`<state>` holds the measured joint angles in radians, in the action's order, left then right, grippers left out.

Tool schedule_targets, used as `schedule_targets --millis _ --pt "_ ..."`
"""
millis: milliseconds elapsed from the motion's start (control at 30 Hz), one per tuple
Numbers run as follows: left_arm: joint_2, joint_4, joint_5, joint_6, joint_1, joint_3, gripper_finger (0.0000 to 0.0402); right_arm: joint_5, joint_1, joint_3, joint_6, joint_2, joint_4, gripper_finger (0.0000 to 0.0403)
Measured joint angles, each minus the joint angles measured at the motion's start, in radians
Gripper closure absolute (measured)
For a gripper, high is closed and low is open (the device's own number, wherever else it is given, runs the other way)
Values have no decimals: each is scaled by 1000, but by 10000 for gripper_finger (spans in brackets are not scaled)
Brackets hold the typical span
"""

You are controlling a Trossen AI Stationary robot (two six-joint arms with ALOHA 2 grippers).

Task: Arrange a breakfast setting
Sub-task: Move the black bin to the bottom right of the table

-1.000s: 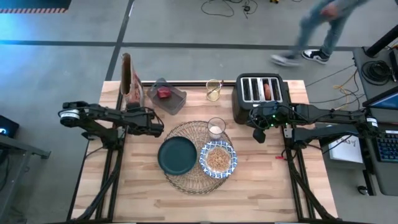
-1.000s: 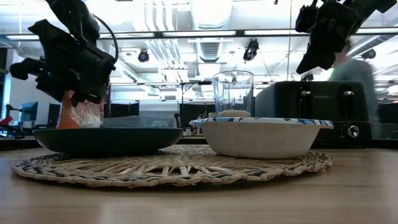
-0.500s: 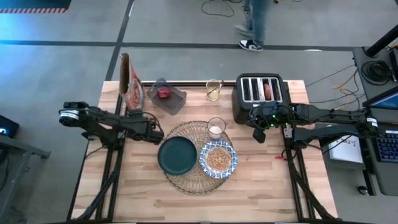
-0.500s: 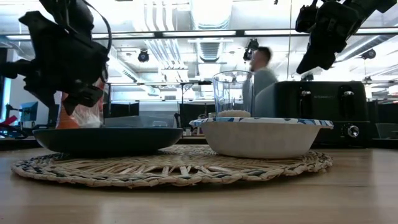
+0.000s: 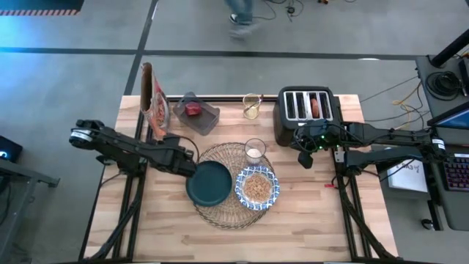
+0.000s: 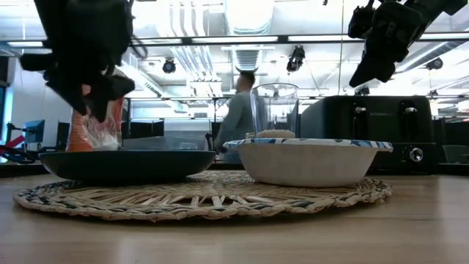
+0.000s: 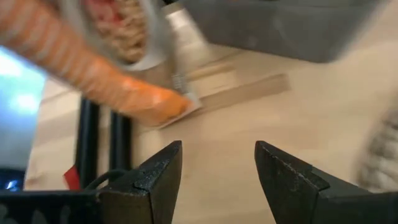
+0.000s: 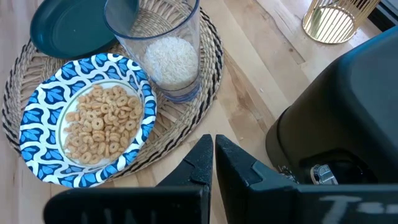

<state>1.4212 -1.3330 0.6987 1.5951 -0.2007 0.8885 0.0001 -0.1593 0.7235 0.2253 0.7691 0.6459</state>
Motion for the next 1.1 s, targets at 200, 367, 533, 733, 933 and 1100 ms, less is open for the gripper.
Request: schedule_targets --millis 200,367,533,733,933,1100 --pt "14 39 47 -162 -51 74 216 0 0 0 0 0 0 394" --pt "20 95 105 -245 -72 96 216 0 0 0 0 0 0 394" --pt "20 223 102 -442 -57 98 216 0 0 0 0 0 0 394" --pt "20 493 7 -783 40 98 216 0 0 0 0 0 0 394" --pt "19 524 -24 -946 134 98 216 0 0 0 0 0 0 394" --pt "19 535 -146 -1096 219 98 216 0 0 0 0 0 0 394"
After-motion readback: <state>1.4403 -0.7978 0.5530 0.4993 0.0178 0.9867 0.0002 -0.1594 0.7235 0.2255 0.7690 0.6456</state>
